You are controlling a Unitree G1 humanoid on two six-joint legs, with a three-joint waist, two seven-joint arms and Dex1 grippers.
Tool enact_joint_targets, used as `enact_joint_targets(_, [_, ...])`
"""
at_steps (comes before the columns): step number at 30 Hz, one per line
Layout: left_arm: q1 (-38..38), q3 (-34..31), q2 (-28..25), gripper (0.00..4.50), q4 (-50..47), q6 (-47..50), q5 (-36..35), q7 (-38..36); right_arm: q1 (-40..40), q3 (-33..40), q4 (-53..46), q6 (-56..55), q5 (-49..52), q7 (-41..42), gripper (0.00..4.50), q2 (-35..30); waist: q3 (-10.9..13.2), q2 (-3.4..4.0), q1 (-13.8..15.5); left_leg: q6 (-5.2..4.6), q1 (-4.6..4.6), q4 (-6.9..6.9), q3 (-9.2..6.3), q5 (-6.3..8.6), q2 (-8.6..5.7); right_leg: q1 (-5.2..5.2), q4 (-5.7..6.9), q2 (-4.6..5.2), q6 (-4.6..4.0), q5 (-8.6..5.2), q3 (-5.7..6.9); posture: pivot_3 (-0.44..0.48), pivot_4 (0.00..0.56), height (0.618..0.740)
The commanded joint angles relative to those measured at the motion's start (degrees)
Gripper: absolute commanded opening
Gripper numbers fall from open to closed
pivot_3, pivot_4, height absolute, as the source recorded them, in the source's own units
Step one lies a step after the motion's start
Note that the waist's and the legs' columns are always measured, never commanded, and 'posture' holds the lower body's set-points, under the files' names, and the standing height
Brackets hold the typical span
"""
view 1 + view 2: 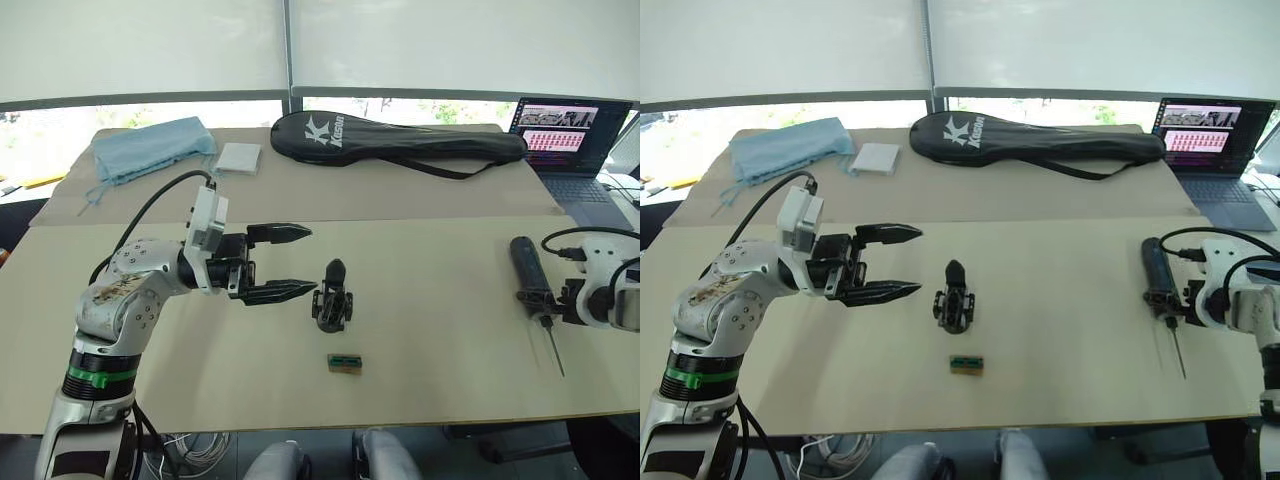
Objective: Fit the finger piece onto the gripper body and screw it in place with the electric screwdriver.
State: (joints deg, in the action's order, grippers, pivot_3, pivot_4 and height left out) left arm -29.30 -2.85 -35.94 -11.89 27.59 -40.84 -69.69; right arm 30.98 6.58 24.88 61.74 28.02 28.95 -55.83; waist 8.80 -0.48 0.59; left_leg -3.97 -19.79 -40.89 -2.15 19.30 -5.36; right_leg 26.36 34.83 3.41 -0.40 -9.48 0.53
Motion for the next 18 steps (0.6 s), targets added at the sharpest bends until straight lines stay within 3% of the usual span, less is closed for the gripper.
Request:
enact_joint_targets(1, [-0.10,-1.54,-0.76,4.50,-2.36,-1.08,-0.75,-0.19,2.03,-0.18,1.00,-1.30,-2.29,2.04,3.34,0.03,0.00,0.00,0.00,0.00,0.01,0.00,-0.01,0.00,0.00,0.00,0.00,0.00,0.00,0.00,0.01,0.000,0.150,0.740])
enact_joint_targets(5, [0.78,-2.07,-1.45,4.50,-2.70,-0.84,-0.67,-0.05,0.92,0.66,-0.60,-3.02,-3.56,4.28,1.98,-0.05,0.00,0.00,0.00,0.00,0.00,0.00,-0.01,0.00,0.00,0.01,-0.01,0.00,0.00,0.00,0.02,0.000,0.150,0.740])
enact_joint_targets(10, [2.94,-3.16,-3.72,4.50,-2.78,0.58,-1.44,-1.13,-4.03,5.94,-10.12,-5.28,-1.05,9.65,1.95,-2.14,0.00,0.09,0.07,0.00,-0.01,0.02,-0.02,0.00,0.00,0.04,0.01,0.00,0.00,0.00,0.03,0.000,0.150,0.740])
enact_joint_targets(18, [7.61,-5.91,-7.67,4.50,-1.63,-3.07,-1.01,-6.41,-17.95,8.50,-44.89,0.13,5.30,16.47,1.95,-7.51,0.01,0.55,0.10,0.07,-0.30,0.00,-0.03,-0.04,-0.01,0.37,0.13,-0.02,0.00,0.00,0.03,0.000,0.150,0.740])
